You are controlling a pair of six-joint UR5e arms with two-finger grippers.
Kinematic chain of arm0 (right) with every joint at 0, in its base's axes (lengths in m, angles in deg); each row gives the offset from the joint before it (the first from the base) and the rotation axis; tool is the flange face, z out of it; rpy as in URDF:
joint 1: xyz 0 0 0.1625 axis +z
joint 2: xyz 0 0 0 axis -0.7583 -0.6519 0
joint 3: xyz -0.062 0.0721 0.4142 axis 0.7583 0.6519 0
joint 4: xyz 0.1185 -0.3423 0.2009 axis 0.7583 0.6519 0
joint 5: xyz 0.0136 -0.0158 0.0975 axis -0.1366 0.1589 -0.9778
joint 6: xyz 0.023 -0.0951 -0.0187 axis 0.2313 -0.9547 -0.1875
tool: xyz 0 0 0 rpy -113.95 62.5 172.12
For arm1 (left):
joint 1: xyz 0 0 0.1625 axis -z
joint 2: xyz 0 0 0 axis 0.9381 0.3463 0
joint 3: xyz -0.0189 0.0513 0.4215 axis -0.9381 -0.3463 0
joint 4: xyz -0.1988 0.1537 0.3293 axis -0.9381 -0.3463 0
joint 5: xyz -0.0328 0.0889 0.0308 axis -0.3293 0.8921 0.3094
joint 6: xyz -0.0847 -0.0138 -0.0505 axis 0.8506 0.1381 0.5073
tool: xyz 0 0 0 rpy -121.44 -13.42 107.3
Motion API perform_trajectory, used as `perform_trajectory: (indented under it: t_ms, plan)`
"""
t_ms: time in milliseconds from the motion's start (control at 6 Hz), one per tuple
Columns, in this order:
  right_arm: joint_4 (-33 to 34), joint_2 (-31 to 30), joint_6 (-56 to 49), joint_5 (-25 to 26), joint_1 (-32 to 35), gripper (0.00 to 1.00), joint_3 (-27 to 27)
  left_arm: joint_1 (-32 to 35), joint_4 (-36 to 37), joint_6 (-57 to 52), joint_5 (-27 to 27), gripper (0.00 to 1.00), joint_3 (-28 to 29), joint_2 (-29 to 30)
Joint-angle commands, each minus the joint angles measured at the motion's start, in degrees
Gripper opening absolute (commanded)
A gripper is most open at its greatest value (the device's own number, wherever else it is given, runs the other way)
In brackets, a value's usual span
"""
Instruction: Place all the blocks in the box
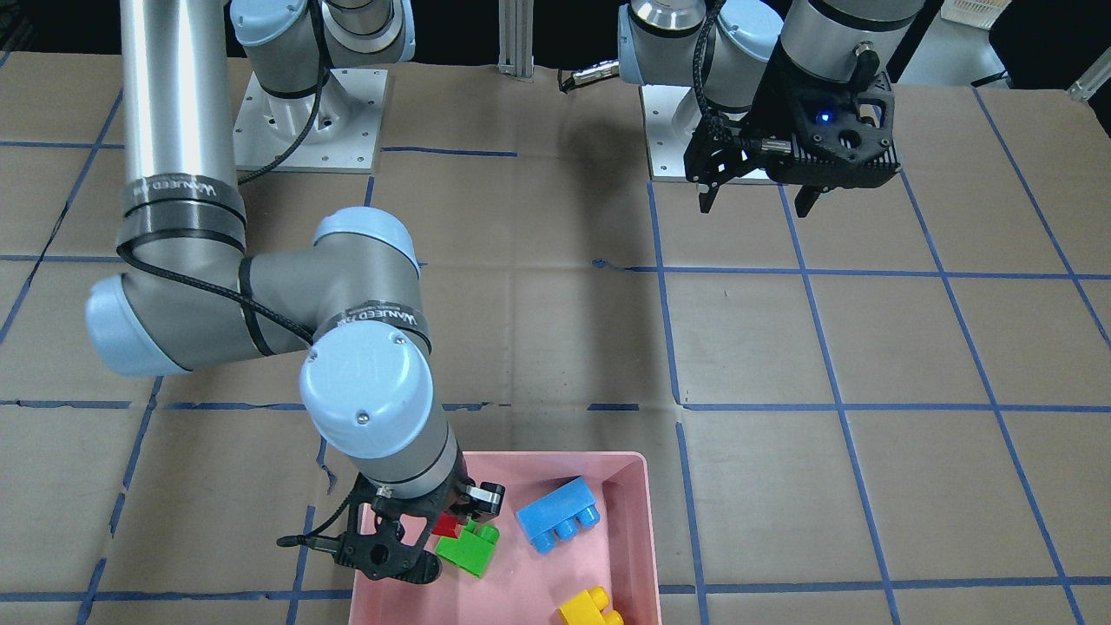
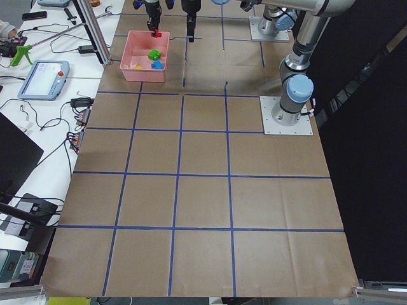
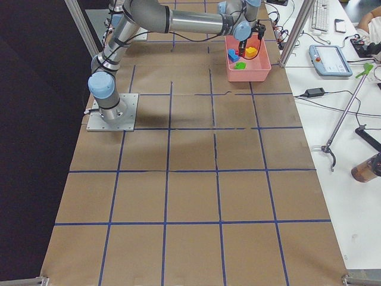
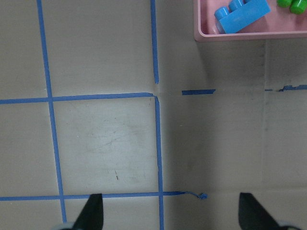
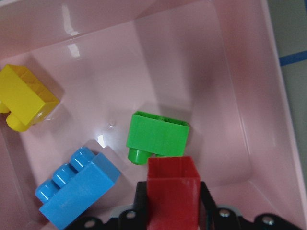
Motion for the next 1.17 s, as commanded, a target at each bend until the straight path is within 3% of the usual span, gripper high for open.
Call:
perform_trajectory:
  t_ms: [0,167,333,500,1000]
  plan:
    - [4.2,2.4,-5.9,0.5,0.3,0.28,-0.2,-0.4,0.1,0.1,-0.2,1.0,-0.2,-0.2]
    - [4.1,2.1,-5.1,0.9,0.2,0.8,-0.2,-0.4,0.1,0.1,-0.1,1.0,-0.1,-0.2]
    - [3.8,1.4,-5.0,1.2,0.2,0.81,-0.3,-0.4,0.2,0.1,0.0,1.0,-0.1,-0.2]
    - [4.0,1.4,-5.0,1.2,0.2,0.99,-0.2,-0.4,0.1,0.1,0.2,1.0,-0.1,-0.3]
    - [-1.3,-3.1,-5.9,1.1,-2.9,1.0,-0.8,-0.4,0.1,0.1,0.3,1.0,-0.2,-0.3]
